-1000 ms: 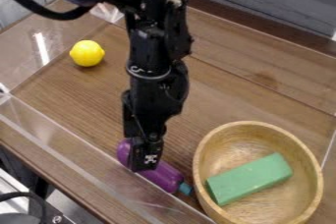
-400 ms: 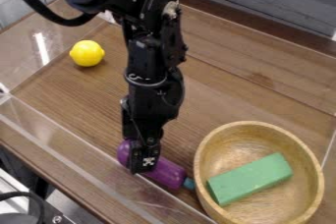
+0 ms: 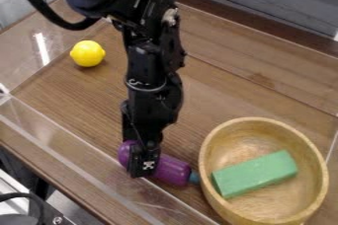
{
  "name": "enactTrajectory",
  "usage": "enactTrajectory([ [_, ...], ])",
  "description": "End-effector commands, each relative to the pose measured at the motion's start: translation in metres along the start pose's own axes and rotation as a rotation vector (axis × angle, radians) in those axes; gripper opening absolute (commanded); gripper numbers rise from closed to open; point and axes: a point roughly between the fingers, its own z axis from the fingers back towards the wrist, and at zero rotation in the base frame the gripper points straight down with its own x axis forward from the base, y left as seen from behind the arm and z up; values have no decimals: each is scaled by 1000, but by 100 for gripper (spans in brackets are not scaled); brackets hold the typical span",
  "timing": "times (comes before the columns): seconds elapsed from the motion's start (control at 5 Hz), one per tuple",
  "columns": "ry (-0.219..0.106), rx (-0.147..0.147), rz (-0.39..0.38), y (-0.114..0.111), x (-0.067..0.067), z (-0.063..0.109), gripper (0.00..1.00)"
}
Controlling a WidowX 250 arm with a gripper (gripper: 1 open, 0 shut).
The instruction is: Remove the purple eggplant from inside the brown bowl and put it on the table
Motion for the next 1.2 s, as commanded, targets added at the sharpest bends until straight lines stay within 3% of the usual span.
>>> enactTrajectory([
  [0.0,-13,1,7,2,2,1,100],
  [1.0,-20,-21,19,4,4,-4,100],
])
